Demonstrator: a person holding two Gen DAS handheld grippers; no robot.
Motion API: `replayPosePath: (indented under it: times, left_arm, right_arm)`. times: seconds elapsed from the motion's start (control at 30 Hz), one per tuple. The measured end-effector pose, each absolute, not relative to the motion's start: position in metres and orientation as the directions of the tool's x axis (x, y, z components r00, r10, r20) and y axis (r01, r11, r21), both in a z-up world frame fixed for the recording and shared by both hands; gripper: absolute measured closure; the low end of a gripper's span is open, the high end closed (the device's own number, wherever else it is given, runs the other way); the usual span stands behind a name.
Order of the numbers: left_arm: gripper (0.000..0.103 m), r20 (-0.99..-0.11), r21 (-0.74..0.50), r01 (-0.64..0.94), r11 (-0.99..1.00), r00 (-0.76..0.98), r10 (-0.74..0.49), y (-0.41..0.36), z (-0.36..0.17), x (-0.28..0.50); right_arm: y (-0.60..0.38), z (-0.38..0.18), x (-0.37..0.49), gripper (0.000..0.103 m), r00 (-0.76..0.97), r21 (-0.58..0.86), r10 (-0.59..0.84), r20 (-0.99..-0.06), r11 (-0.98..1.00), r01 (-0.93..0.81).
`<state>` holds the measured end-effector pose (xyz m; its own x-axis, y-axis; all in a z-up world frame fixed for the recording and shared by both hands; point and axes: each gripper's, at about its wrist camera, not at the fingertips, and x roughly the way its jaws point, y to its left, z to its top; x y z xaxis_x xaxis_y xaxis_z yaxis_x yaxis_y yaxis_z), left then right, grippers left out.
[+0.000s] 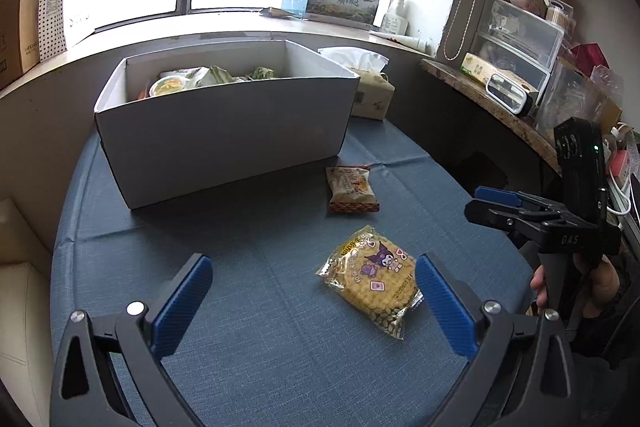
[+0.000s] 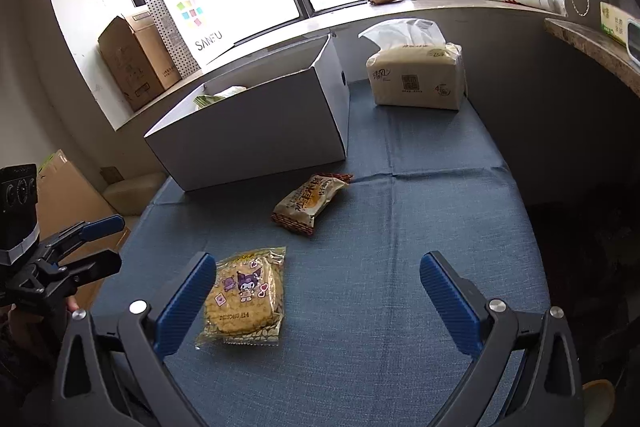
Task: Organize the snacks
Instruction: 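Grasp the brown-orange cake pack with the right gripper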
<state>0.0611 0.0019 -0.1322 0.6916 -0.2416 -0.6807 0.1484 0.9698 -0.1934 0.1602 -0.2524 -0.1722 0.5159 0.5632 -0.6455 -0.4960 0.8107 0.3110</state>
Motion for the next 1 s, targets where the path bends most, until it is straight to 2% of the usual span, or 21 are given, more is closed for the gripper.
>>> replayPosePath:
  times: [0.27,0.4,0.53,0.8,0.83,0.87,0.9,0.93,1.0]
  left_arm:
    - [0.000,-0.686,-0.164,0.178,0.970,0.686,-0.242,-0.007,-0.134,0.060]
    - [0.000,-0.690,-0.157,0.179,0.971,0.684,-0.238,-0.007,-0.135,0.060]
    - [0.000,-0.692,-0.163,0.171,0.972,0.682,-0.236,-0.004,-0.137,0.060]
    - [0.000,-0.694,-0.172,0.161,0.972,0.681,-0.235,-0.001,-0.140,0.061]
    - [0.000,-0.694,-0.173,0.162,0.971,0.680,-0.237,0.000,-0.140,0.061]
    - [0.000,-0.695,-0.172,0.162,0.972,0.679,-0.236,0.000,-0.141,0.060]
    - [0.000,-0.696,-0.169,0.160,0.972,0.679,-0.233,0.000,-0.141,0.061]
    - [0.000,-0.697,-0.169,0.159,0.973,0.679,-0.232,0.000,-0.142,0.061]
    - [0.000,-0.701,-0.173,0.158,0.972,0.674,-0.235,0.000,-0.143,0.062]
  right_arm:
    - [-0.207,-0.190,0.210,0.000,0.518,0.155,0.452,-0.726,0.842,-0.516]
    - [-0.180,-0.204,0.245,0.000,0.470,0.144,0.434,-0.769,0.833,-0.535]
    - [-0.153,-0.212,0.268,0.000,0.468,0.069,0.373,-0.801,0.834,-0.548]
    - [-0.139,-0.225,0.285,0.001,0.427,0.062,0.341,-0.838,0.835,-0.546]
    - [-0.138,-0.224,0.283,0.003,0.430,0.056,0.343,-0.835,0.831,-0.553]
    - [-0.138,-0.224,0.282,0.011,0.439,0.035,0.329,-0.836,0.830,-0.557]
    - [-0.137,-0.222,0.279,0.027,0.450,0.012,0.317,-0.835,0.828,-0.561]
    - [-0.137,-0.220,0.277,0.037,0.462,-0.004,0.314,-0.830,0.824,-0.567]
    - [-0.139,-0.219,0.276,0.043,0.448,0.017,0.334,-0.829,0.817,-0.576]
